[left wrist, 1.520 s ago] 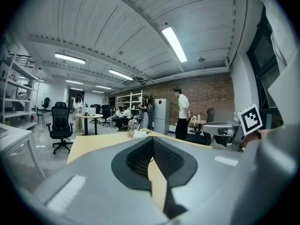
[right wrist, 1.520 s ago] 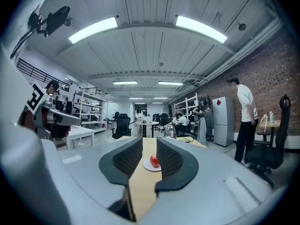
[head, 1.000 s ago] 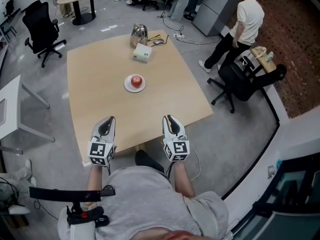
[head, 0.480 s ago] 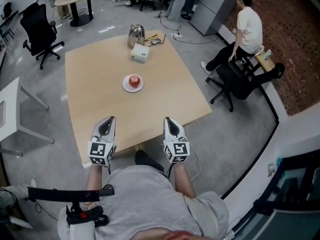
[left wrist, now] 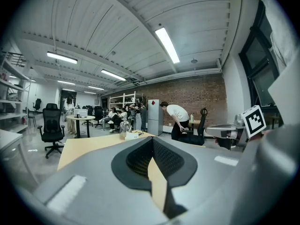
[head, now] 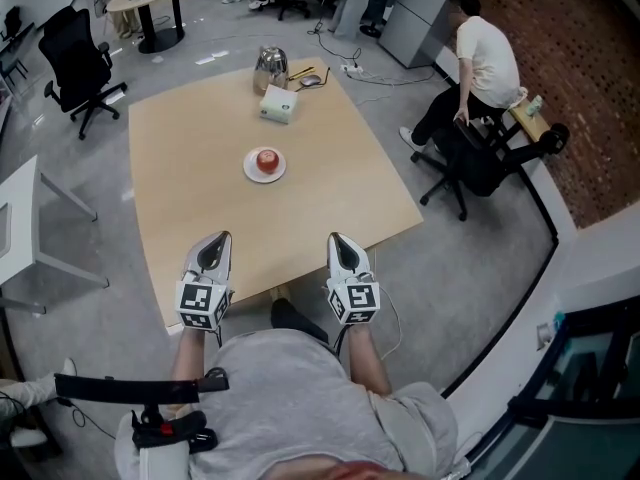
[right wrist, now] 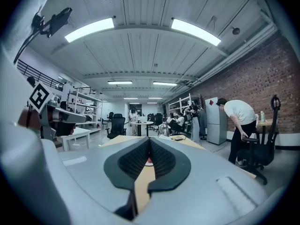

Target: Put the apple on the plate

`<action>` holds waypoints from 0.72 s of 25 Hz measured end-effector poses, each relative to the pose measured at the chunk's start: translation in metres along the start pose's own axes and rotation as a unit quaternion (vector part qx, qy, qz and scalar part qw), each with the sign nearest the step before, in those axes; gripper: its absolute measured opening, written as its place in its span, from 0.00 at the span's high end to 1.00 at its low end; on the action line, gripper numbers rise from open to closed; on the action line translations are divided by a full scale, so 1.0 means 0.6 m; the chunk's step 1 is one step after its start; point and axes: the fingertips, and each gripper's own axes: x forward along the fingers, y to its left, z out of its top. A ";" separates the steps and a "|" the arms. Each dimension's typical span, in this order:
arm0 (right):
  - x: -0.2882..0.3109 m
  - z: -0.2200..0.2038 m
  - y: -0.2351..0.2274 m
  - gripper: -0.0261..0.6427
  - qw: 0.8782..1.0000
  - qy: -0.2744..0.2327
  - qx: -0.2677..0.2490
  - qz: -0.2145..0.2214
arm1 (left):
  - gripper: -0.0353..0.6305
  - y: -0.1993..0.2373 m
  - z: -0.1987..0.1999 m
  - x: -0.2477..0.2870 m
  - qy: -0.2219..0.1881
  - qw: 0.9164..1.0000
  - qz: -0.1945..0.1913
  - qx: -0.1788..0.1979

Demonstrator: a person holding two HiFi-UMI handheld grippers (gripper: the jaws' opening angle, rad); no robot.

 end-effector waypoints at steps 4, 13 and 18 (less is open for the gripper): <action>-0.001 0.002 -0.003 0.95 1.000 -0.001 0.003 -0.002 | 0.92 -0.001 0.000 0.000 0.001 1.000 0.000 0.000; 0.000 0.004 -0.003 0.95 1.000 0.000 0.006 0.002 | 0.92 0.000 0.002 0.000 0.004 1.000 0.002 0.000; 0.000 0.003 -0.002 0.95 1.000 0.001 0.014 0.004 | 0.92 -0.001 0.002 0.000 0.005 1.000 0.002 0.000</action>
